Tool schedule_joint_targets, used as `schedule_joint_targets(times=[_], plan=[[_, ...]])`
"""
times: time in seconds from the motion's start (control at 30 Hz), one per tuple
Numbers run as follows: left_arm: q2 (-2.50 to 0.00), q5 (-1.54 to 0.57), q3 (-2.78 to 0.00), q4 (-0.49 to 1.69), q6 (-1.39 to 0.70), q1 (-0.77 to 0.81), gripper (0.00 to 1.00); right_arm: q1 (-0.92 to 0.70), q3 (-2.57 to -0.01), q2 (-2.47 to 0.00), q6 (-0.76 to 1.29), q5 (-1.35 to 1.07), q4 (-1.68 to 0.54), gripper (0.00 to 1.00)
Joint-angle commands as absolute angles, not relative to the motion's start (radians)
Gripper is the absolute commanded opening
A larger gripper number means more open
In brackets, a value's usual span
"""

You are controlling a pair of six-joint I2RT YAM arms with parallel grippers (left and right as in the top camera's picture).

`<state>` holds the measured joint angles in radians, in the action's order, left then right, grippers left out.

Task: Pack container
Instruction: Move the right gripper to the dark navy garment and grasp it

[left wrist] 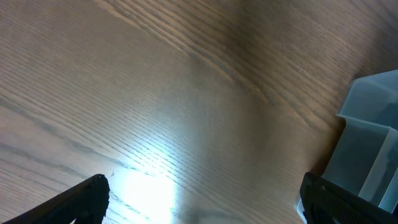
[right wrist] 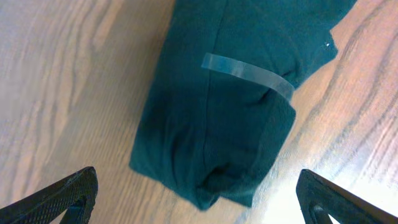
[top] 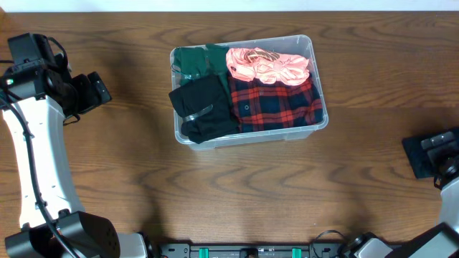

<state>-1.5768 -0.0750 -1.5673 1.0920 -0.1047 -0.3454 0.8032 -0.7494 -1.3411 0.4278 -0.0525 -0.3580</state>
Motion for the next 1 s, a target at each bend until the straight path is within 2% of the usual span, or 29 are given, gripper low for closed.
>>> schedule_joint_targets(times=[0.0, 0.4, 0.53, 0.6, 0.63, 0.67, 0.7, 0.8, 0.83, 0.97], plan=[[-1.583, -0.074, -1.561, 1.091, -0.107, -0.348, 0.98, 0.823, -0.742, -1.405, 0.414, -0.056, -0.330, 0.99], [-1.583, -0.074, -1.561, 1.091, -0.107, -0.348, 0.98, 0.826, -0.742, -1.571, 0.418, -0.056, -0.259, 0.87], [-1.583, -0.074, -1.561, 1.091, -0.107, -0.348, 0.98, 0.826, -0.742, -1.619, 0.418, -0.057, -0.231, 0.78], [-1.583, -0.074, -1.561, 1.091, -0.107, -0.348, 0.98, 0.826, -0.742, -1.643, 0.418, -0.057, -0.228, 0.69], [-1.583, -0.074, -1.561, 1.091, -0.107, -0.348, 0.98, 0.826, -0.742, -1.655, 0.418, -0.057, -0.228, 0.59], [-1.583, -0.074, -1.561, 1.091, -0.107, -0.348, 0.98, 0.826, -0.742, -1.664, 0.418, -0.057, -0.228, 0.40], [-1.583, -0.074, -1.561, 1.091, -0.107, -0.348, 0.98, 0.826, -0.742, -1.668, 0.418, -0.057, -0.228, 0.25], [-1.583, -0.074, -1.561, 1.091, -0.107, -0.348, 0.98, 0.823, -0.742, -1.668, 0.410, -0.076, -0.229, 0.04], [-1.583, -0.074, -1.561, 1.091, -0.107, -0.348, 0.98, 0.823, -0.742, -1.666, 0.403, -0.088, -0.228, 0.01], [-1.583, -0.074, -1.561, 1.091, -0.107, -0.348, 0.98, 0.823, -0.750, -1.642, 0.387, -0.193, -0.224, 0.01]])
